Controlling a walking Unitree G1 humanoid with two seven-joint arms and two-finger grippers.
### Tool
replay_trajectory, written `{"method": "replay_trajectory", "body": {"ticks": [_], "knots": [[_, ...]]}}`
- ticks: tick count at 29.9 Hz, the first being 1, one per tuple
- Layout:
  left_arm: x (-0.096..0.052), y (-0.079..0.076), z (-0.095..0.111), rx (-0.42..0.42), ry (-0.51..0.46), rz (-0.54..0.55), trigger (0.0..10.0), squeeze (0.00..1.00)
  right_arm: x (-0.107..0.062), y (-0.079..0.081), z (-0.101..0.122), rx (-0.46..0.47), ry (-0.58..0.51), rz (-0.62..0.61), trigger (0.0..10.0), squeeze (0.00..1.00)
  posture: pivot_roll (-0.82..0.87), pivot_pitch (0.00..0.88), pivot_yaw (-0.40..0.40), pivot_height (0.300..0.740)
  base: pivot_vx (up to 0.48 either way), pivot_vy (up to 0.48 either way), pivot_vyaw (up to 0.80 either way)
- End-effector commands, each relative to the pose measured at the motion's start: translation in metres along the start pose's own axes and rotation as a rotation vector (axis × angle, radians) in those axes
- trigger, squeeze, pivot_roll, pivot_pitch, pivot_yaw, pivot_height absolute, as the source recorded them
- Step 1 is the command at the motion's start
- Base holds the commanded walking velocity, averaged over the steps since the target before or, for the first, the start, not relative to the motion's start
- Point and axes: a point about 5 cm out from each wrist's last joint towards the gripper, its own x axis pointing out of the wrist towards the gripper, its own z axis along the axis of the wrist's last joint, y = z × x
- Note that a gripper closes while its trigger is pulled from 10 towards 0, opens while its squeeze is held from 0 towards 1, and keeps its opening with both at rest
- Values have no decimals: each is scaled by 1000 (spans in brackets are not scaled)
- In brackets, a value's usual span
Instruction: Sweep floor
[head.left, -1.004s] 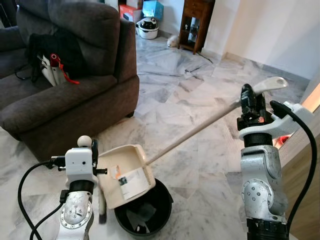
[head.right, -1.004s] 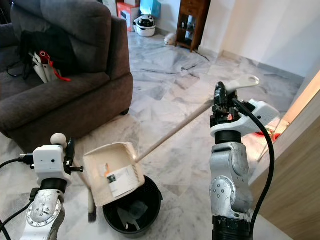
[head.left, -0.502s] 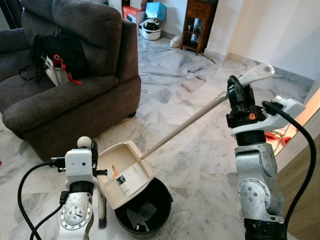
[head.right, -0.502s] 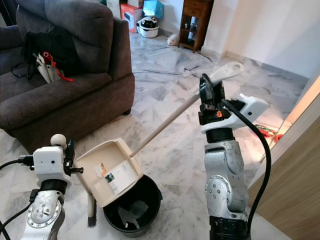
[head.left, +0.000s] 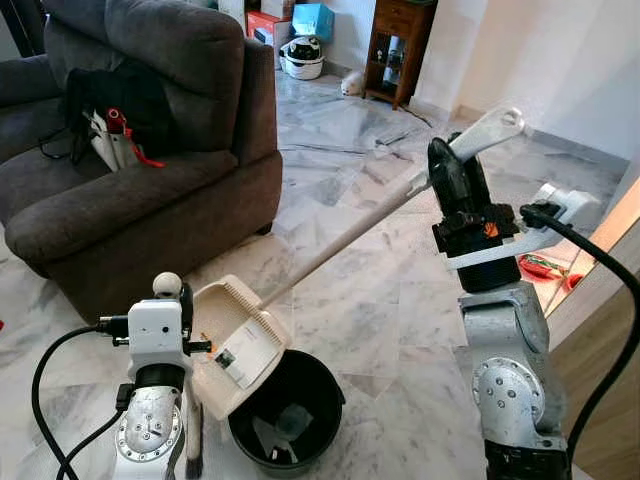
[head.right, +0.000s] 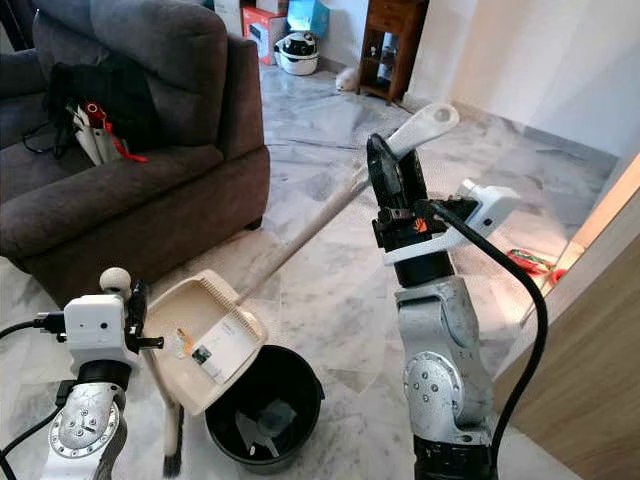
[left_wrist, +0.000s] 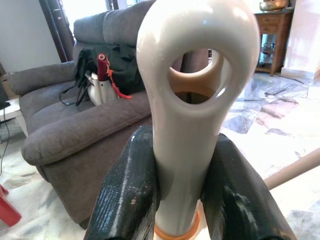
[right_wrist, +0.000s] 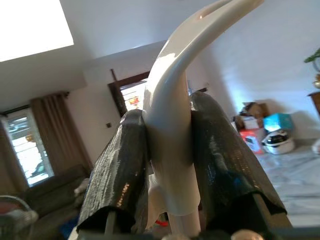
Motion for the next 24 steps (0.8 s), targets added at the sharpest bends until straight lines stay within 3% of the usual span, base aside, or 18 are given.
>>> {"method": "replay_trajectory", "body": {"ticks": [1,8,12,24], "knots": [[4,-7,15,-29,-85,-22,10000,0,2,15,2,92,-24,91,10000,0,139,0,-41,740,0,0,0],[4,-7,14,-27,-84,-23,10000,0,1,22,2,60,4,180,10000,0,139,0,-41,740,0,0,0],[3,-7,14,-22,-85,-31,10000,0,5,17,-1,-32,29,149,10000,0,139,0,-41,740,0,0,0],[3,-8,14,-20,-88,-35,10000,0,11,12,-6,-143,41,98,10000,0,140,1,-43,740,0,0,0]]}}
